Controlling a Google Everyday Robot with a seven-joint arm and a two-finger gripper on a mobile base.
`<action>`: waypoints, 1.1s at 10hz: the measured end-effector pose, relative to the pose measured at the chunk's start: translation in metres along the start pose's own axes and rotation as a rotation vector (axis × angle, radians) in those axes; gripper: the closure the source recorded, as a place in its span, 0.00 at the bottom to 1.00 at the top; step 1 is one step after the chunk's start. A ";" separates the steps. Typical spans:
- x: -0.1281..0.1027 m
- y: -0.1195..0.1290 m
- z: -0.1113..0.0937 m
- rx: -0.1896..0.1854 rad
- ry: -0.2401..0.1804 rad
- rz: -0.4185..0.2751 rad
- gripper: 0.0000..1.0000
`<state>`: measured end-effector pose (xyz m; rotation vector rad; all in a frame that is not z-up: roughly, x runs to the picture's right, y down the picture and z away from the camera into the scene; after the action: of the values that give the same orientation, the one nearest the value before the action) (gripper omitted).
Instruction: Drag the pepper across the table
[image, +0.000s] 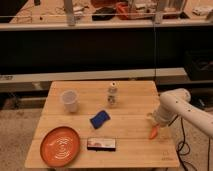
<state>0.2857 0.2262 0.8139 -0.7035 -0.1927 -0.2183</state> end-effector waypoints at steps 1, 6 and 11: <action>0.000 -0.002 0.000 0.000 0.001 -0.004 0.20; 0.007 -0.004 0.001 -0.007 0.005 -0.016 0.20; 0.005 -0.006 0.003 -0.015 0.008 -0.021 0.20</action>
<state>0.2890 0.2228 0.8208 -0.7154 -0.1914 -0.2421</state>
